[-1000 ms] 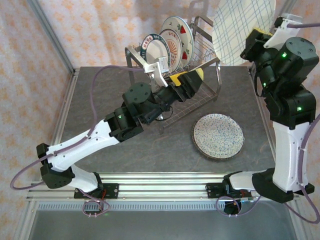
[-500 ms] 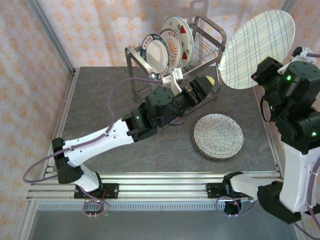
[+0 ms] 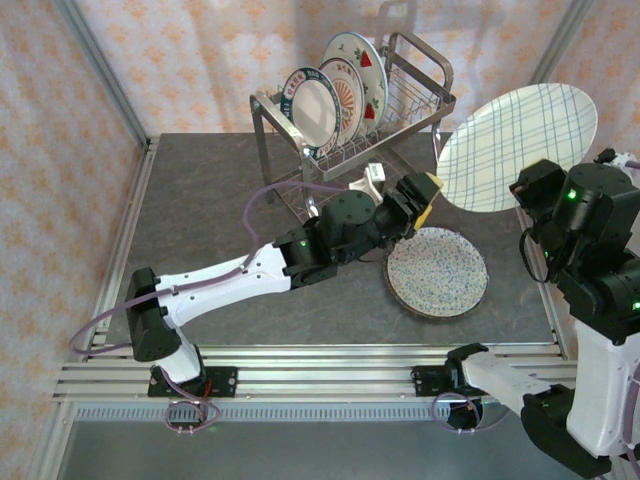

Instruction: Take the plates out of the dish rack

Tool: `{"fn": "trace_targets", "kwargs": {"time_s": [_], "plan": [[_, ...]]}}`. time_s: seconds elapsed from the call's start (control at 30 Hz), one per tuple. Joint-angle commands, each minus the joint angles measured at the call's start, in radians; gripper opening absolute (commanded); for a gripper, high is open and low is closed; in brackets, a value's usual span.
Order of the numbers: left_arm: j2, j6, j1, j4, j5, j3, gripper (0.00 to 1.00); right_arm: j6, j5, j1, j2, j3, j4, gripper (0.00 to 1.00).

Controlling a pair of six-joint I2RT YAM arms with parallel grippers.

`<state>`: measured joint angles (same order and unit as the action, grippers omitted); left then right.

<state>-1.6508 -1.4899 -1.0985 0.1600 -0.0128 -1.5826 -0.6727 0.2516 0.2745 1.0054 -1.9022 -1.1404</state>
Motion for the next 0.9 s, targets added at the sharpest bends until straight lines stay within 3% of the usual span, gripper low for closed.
{"fn": "trace_targets", "kwargs": {"time_s": [0.0,0.37,0.7,0.87], "plan": [[-0.027,-0.080,-0.007,0.065,0.018,0.006,0.65,-0.113,-0.017,0.004,-0.025,0.020,0.036,0.00],[-0.062,-0.147,-0.005,0.101,0.023,0.018,0.58,-0.241,-0.064,0.004,-0.056,0.123,0.061,0.00],[-0.061,-0.156,0.006,0.097,0.028,0.025,0.42,-0.281,-0.090,0.004,-0.065,0.197,0.113,0.00],[-0.059,-0.165,0.008,0.110,0.027,0.039,0.27,-0.304,-0.102,0.005,-0.074,0.237,0.129,0.00]]}}
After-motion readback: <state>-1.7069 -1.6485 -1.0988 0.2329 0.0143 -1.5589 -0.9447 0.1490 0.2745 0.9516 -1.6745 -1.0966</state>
